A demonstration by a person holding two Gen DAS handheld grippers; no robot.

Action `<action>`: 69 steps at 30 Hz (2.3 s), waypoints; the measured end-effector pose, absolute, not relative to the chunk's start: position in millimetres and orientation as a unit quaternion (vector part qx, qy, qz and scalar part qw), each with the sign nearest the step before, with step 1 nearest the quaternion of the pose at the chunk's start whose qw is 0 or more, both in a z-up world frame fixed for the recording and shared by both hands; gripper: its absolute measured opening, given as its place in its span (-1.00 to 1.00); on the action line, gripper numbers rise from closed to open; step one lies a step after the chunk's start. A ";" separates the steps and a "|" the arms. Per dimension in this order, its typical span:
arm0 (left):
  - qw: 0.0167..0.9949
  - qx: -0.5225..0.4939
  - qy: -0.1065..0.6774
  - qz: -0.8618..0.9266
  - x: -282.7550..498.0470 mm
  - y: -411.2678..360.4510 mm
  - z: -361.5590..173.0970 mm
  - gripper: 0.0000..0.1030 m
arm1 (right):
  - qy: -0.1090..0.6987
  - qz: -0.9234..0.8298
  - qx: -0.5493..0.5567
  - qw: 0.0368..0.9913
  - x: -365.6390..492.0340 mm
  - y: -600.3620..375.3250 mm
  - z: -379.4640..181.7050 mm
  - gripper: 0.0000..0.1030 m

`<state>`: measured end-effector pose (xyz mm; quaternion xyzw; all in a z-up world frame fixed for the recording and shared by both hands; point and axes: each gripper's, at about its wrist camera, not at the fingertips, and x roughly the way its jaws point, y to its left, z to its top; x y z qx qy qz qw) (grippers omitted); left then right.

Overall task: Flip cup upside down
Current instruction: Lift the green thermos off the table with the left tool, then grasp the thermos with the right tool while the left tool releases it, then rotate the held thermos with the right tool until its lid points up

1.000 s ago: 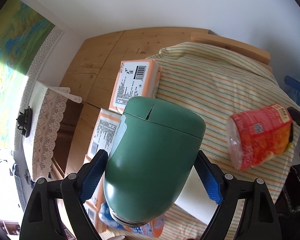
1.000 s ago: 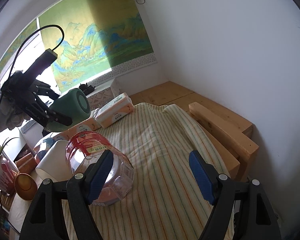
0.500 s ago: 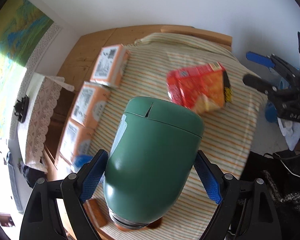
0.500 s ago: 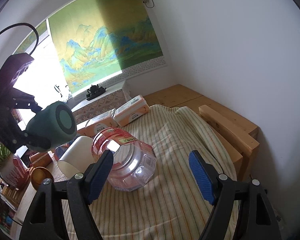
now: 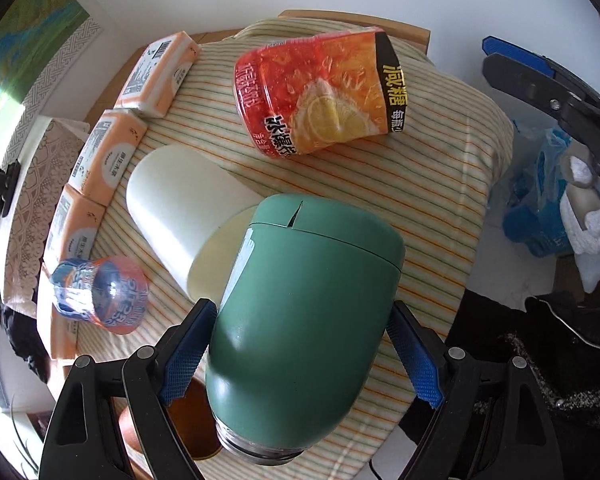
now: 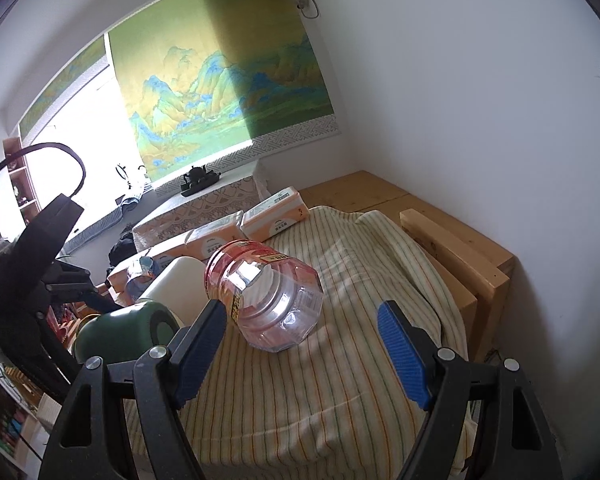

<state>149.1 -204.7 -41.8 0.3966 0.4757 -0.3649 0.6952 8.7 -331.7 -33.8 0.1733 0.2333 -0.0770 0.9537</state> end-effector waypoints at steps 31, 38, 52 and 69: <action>0.733 0.376 0.421 -0.380 132.5 -139.5 7.4 0.73 | 0.378 -0.014 0.466 0.800 48.7 -271.3 -59.2 0.47; 0.774 0.345 0.402 -0.347 101.9 -73.5 13.8 0.73 | 0.420 -0.070 0.529 0.734 73.2 -246.1 -64.1 0.47; 0.812 0.286 0.384 -0.334 52.8 38.9 -27.8 0.73 | 0.438 -0.189 0.509 0.716 121.8 -211.2 -51.1 0.50; 0.815 0.271 0.380 -0.343 70.4 64.5 -57.3 0.73 | 0.463 -0.228 0.504 0.693 153.8 -196.7 -66.0 0.60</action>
